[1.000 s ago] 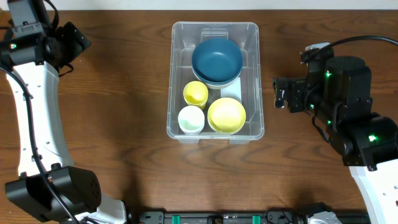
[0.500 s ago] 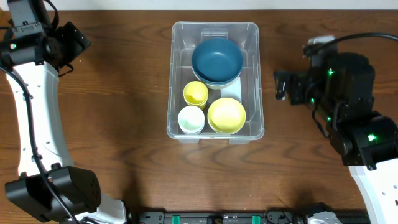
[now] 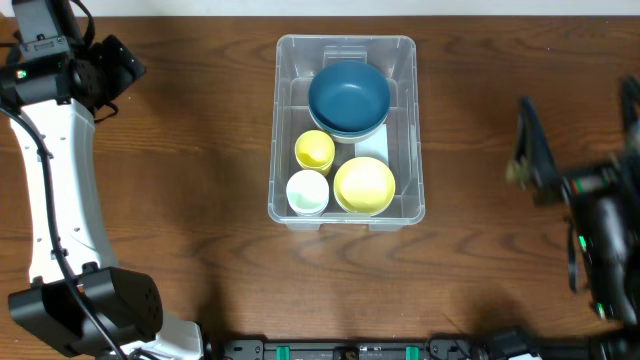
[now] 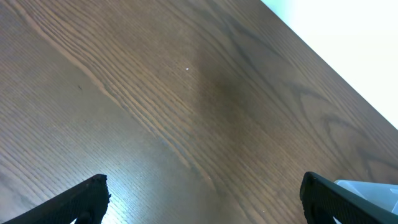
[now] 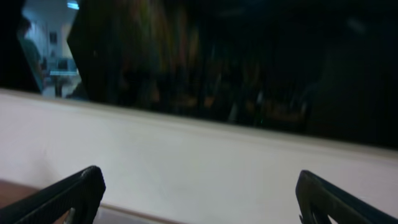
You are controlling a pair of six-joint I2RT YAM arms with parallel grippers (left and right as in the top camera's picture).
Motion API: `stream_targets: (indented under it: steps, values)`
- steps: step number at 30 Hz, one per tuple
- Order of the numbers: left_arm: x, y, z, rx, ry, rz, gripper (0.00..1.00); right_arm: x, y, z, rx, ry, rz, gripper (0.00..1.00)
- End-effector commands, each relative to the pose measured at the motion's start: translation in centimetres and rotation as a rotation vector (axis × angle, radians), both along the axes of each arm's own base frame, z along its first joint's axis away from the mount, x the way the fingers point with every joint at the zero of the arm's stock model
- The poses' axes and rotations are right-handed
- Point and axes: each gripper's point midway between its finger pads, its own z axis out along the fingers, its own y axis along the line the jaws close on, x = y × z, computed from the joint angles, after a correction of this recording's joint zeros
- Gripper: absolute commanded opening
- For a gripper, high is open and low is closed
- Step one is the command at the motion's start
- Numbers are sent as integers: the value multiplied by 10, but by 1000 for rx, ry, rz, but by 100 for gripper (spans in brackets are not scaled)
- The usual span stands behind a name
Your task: Pack container
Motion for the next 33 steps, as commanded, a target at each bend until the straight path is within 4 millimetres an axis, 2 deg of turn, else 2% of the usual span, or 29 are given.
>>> stream_targets:
  steps: [1, 4, 7, 12, 16, 22, 33]
  values:
    - [-1, 4, 2, 16, 1, 3, 98, -15, -10, -11, -53, -47, -44, 99]
    - [-1, 4, 2, 16, 1, 3, 98, -37, -18, -17, -55, -105, -68, 99]
    - [-1, 4, 2, 16, 1, 3, 98, -53, -28, -33, -49, -135, -102, 99]
    - [-1, 4, 2, 16, 1, 3, 98, -63, -33, -78, -55, -129, -121, 99]
    - [-1, 4, 2, 16, 1, 3, 98, -59, -27, -113, -53, -129, -85, 99]
    - [-1, 4, 2, 16, 1, 3, 98, -43, -23, -161, 30, -121, -38, 99]
    - [-1, 4, 2, 16, 1, 3, 98, -21, -22, -205, 48, -111, -34, 99]
